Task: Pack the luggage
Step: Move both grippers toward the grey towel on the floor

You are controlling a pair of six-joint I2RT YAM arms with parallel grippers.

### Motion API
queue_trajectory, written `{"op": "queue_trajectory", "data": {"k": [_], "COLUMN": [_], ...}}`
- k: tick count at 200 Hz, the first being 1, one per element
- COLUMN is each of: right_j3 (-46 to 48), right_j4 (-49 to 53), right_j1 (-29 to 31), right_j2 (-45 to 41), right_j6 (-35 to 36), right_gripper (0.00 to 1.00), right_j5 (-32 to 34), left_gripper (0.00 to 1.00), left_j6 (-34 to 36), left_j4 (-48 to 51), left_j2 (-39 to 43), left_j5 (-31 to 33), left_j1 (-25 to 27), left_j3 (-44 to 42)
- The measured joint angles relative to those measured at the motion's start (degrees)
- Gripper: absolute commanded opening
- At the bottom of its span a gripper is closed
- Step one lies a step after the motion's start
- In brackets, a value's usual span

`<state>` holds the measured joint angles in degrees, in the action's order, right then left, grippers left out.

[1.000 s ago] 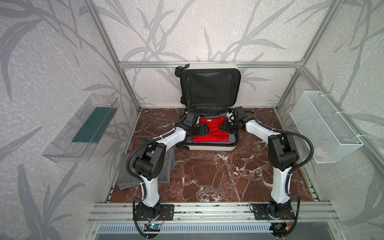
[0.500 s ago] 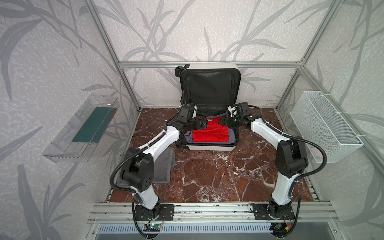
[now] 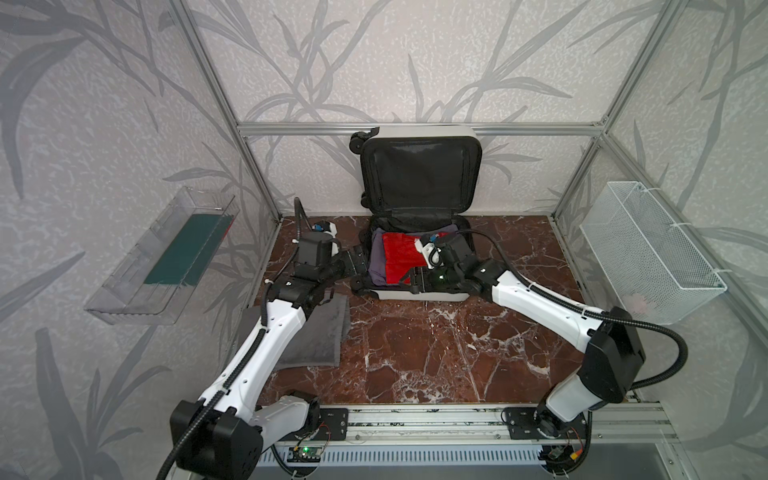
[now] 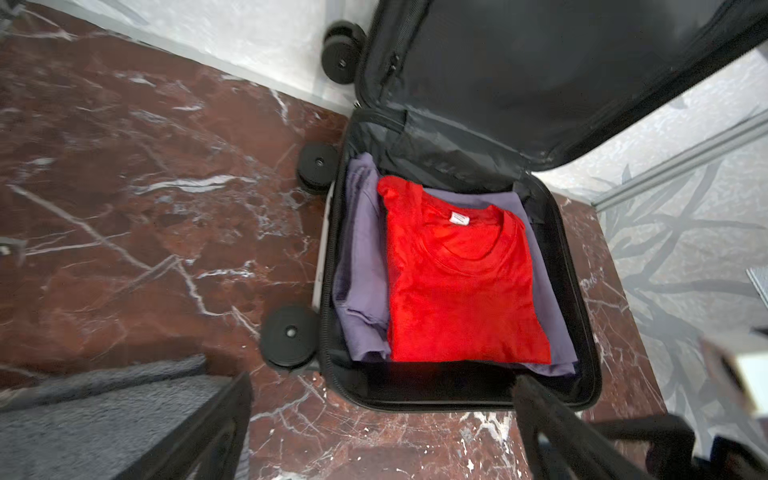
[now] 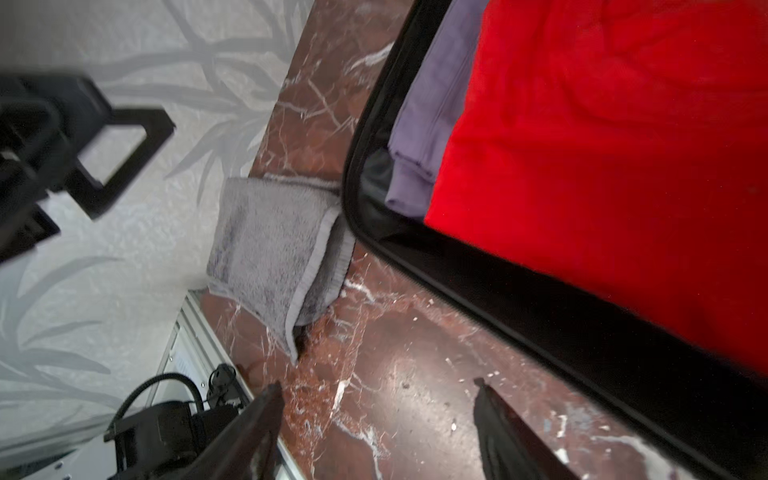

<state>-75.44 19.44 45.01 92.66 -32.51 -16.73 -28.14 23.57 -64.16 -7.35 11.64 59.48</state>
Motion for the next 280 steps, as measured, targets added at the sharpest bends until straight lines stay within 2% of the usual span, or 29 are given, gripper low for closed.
{"op": "queue_trajectory", "data": {"k": [27,52,94,133,173,240,252,265,280], "right_j3": [-0.6,-3.8,-12.3,-20.9,-25.6,-38.7,-40.0,-40.7,-40.8], "right_j4": [-1.5,-2.5,-3.2,-2.9,-2.9,-0.7,-0.1,0.4,0.6], "right_j1": [7.8,13.9,19.6,22.1,22.3,21.9,21.8,21.7,21.7], "right_j2": [2.0,8.7,23.1,32.7,37.6,46.2,47.2,48.0,48.6], "right_j6": [-1.6,-3.1,-5.7,-7.9,-10.2,-11.1,-11.2,-11.4,-11.8], "right_gripper": [0.73,0.73,0.73,0.73,0.73,0.70,0.65,0.55,0.31], "right_j5": [3.8,8.4,13.5,15.9,16.8,17.8,17.8,17.7,17.7], "left_gripper": [0.99,0.99,0.99,0.99,0.99,0.99,0.99,0.99,0.99], "left_j6": [-0.3,-0.8,-2.1,-2.4,-2.1,-2.1,-2.2,-2.4,-2.5], "left_j4": [1.7,2.3,2.5,2.6,2.6,2.7,2.6,2.7,2.7], "left_j2": [2.0,1.6,0.5,0.3,0.0,0.0,0.0,0.0,0.0], "left_j5": [-1.7,-4.3,-6.9,-8.1,-8.9,-10.1,-10.4,-10.6,-10.8], "left_j1": [-6.5,-11.3,-14.4,-16.2,-17.5,-18.1,-18.1,-18.1,-18.1], "left_j3": [-0.5,-0.7,-1.4,-1.7,-1.7,-3.0,-3.2,-3.5,-3.6]}}
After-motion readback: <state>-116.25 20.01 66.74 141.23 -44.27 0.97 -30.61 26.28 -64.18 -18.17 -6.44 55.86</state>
